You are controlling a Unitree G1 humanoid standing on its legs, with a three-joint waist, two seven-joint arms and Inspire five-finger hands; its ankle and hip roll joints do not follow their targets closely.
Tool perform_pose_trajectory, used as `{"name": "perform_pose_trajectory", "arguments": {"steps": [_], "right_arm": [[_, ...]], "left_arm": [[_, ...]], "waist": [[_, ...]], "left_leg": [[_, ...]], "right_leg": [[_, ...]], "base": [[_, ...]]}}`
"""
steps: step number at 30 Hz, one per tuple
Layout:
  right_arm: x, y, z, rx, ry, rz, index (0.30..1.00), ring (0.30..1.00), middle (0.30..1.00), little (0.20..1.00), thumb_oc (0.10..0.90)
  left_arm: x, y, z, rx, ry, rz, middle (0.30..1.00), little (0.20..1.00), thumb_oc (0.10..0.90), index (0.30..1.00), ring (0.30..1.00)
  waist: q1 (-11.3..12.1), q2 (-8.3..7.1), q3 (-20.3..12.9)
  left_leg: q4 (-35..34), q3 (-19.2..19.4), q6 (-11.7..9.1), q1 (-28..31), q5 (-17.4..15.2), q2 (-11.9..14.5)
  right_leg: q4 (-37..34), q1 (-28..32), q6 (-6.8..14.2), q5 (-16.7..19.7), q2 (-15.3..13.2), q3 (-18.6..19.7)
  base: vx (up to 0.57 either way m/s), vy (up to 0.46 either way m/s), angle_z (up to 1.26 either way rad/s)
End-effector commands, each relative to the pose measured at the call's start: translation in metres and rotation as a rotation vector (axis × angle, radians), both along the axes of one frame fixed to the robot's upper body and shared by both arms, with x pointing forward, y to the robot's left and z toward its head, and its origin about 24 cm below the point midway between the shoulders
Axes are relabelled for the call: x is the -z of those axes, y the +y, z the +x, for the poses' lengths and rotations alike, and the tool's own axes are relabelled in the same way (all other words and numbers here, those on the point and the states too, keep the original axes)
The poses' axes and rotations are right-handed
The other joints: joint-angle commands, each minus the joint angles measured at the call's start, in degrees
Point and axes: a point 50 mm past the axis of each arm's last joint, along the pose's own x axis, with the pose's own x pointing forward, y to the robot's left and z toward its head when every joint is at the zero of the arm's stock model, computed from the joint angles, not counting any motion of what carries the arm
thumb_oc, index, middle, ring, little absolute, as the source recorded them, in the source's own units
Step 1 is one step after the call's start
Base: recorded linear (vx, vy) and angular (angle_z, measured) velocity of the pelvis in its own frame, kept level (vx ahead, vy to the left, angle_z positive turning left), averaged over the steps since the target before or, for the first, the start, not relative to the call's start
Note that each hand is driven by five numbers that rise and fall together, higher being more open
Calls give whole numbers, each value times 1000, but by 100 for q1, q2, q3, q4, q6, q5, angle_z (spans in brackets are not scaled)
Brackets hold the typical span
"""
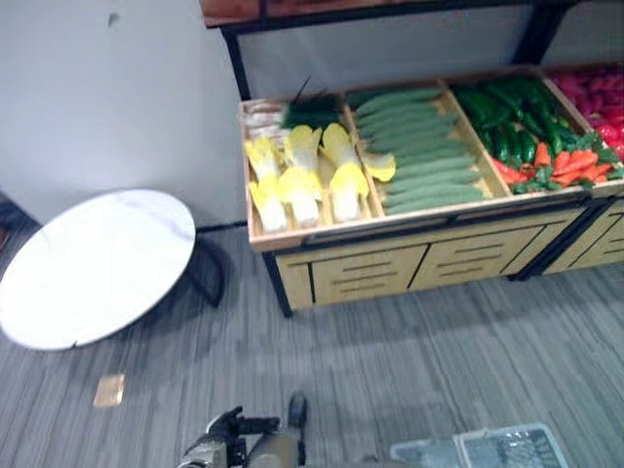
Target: Get the vegetables into the basket
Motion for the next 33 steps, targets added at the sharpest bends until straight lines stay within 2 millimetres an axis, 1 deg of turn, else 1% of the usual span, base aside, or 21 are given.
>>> {"name": "perform_pose_trajectory", "arguments": {"steps": [1, 5, 6, 8, 9, 10, 11, 12, 13, 14, 16, 17, 18, 19, 20, 21, 22, 24, 26, 27, 33], "right_arm": [[2, 19, 39, -105, -118, 70, 300, 300, 300, 300, 400], [0, 22, 54, -109, -168, 77, 300, 300, 300, 300, 400], [0, 22, 54, -109, -168, 78, 300, 300, 300, 300, 400], [-1, 21, 54, -97, -175, 74, 300, 300, 300, 300, 400], [-1, 21, 54, -97, -175, 74, 300, 300, 300, 300, 400], [-1, 20, 55, -83, -187, 74, 300, 300, 300, 300, 400], [-2, 19, 55, -75, -193, 72, 300, 300, 300, 300, 400], [-2, 19, 55, -75, -193, 72, 300, 300, 300, 300, 400], [-2, 19, 59, -72, -209, 72, 300, 300, 300, 300, 400], [-2, 20, 58, -72, -208, 72, 300, 300, 300, 300, 400], [-1, 23, 58, -66, -219, 79, 300, 300, 300, 300, 400], [0, 25, 56, -54, -213, 87, 300, 300, 300, 300, 400], [0, 26, 56, -54, -213, 87, 300, 300, 300, 300, 400], [0, 27, 57, -51, -214, 92, 300, 300, 300, 300, 400], [2, 29, 52, -44, -200, 102, 300, 300, 300, 300, 400], [2, 29, 52, -44, -200, 102, 300, 300, 300, 300, 400], [2, 28, 51, -33, -200, 100, 300, 300, 300, 300, 400], [3, 27, 45, -20, -188, 97, 300, 300, 300, 300, 400], [2, 26, 46, -25, -188, 95, 300, 300, 300, 300, 400], [2, 23, 40, -18, -173, 89, 300, 300, 300, 300, 400], [3, 21, 34, 23, -172, 88, 300, 300, 300, 300, 400]], "left_arm": [[1, 20, -25, 30, 54, 67, 1000, 1000, 900, 1000, 1000], [-3, 25, -9, 71, 6, 95, 1000, 1000, 900, 1000, 1000], [-3, 25, -9, 71, 6, 95, 1000, 1000, 900, 1000, 1000], [-4, 25, -6, 81, -2, 95, 1000, 1000, 900, 1000, 1000], [-4, 25, -6, 81, -2, 95, 1000, 1000, 900, 1000, 1000], [-6, 25, 0, 107, -16, 96, 1000, 1000, 900, 1000, 1000], [-6, 25, 1, 125, -14, 98, 1000, 1000, 900, 1000, 1000], [-6, 25, 1, 125, -14, 98, 1000, 1000, 900, 1000, 1000], [-7, 26, 5, 161, -15, 109, 1000, 1000, 900, 1000, 1000], [-8, 27, 6, 168, -15, 114, 1000, 1000, 900, 1000, 1000], [-8, 29, 8, 172, -16, 121, 1000, 1000, 900, 1000, 1000], [-9, 30, 9, 172, -21, 123, 1000, 1000, 900, 1000, 1000], [-9, 31, 9, 171, -21, 124, 1000, 1000, 900, 1000, 1000], [-9, 31, 10, 176, -21, 126, 1000, 1000, 900, 1000, 1000], [-9, 31, 8, 189, -10, 126, 1000, 1000, 900, 1000, 1000], [-9, 31, 8, 189, -10, 126, 1000, 1000, 900, 1000, 1000], [-8, 32, 7, 208, 3, 133, 1000, 1000, 900, 1000, 1000], [-6, 29, 1, 207, 14, 120, 1000, 1000, 900, 1000, 1000], [-5, 28, -1, 205, 18, 115, 1000, 1000, 900, 1000, 1000], [-3, 26, -11, 196, 39, 101, 1000, 1000, 900, 1000, 1000], [-1, 26, -20, 178, 63, 95, 1000, 1000, 900, 1000, 1000]], "waist": [[233, -478, -181], [312, -637, -309], [310, -642, -309], [308, -649, -321], [309, -650, -325], [222, -573, -265], [141, -505, -190], [138, -506, -186], [-71, -375, 45], [-86, -321, 111], [-269, -264, 256], [-351, -200, 337], [-369, -211, 365], [-411, -272, 424], [-509, -399, 465], [-519, -392, 493], [-621, -393, 509], [-558, -440, 446], [-520, -451, 398], [-443, -431, 171], [-429, -424, 103]], "left_leg": [[-289, 202, 244, -699, 916, -489], [-240, 394, 491, -641, 534, -723], [-238, 394, 493, -640, 531, -729], [-220, 343, 572, -605, 454, -830], [-218, 344, 573, -610, 453, -830], [-225, 149, 709, -456, 346, -918], [-253, 28, 778, -341, 318, -930], [-251, 25, 777, -341, 317, -932], [-292, -185, 864, -89, 229, -909], [-292, -254, 889, 14, 175, -876], [-292, -453, 879, 308, 103, -787], [-292, -550, 838, 462, 77, -638], [-292, -566, 836, 501, 62, -649], [-292, -589, 815, 609, 20, -685], [-292, -679, 805, 813, -55, -818], [-292, -692, 804, 845, -62, -812], [-292, -796, 801, 921, -71, -831], [-292, -813, 777, 897, -54, -876], [-292, -757, 770, 877, -75, -869], [-292, -674, 713, 873, -129, -829], [-292, -744, 648, 1012, -161, -767]], "right_leg": [[-220, 1036, 991, 1367, -653, -254], [-227, 846, 1223, 2308, -1202, -374], [-236, 855, 1224, 2310, -1208, -379], [39, 715, 1219, 2730, -1276, -389], [40, 710, 1219, 2730, -1276, -387], [844, 473, 1054, 2943, -1130, -238], [1287, 299, 941, 3061, -1043, -205], [1300, 296, 940, 3054, -1043, -207], [2076, -70, 681, 3038, -877, -240], [2197, -230, 625, 2900, -860, -347], [2128, -688, 443, 1913, -398, -295], [1707, -1167, 399, 1135, 54, -364], [1726, -1131, 394, 1101, 41, -381], [1141, -1206, 474, 1154, 141, -491], [139, -1355, 660, 1470, 333, -562], [116, -1310, 658, 1475, 335, -576], [95, -1327, 703, 1513, 489, -262], [-395, -828, 672, 1447, 421, -211], [-585, -702, 655, 1454, 385, -249], [-949, -389, 643, 1470, 332, -295], [-1050, -58, 579, 1409, 306, -390]], "base": [[437, 111, -89], [375, 164, -37], [187, 82, 0], [132, 81, 3], [230, 171, 8], [210, 178, 7], [209, 176, 18], [132, 179, 67], [107, 141, 72], [163, 153, 73], [194, -2, 50], [190, -48, 58], [177, -85, 47], [185, -115, 40], [180, -110, 32], [184, -71, 22], [101, -12, 48], [76, -37, 84], [39, -60, 53], [77, -65, -5], [63, -68, -7]]}}
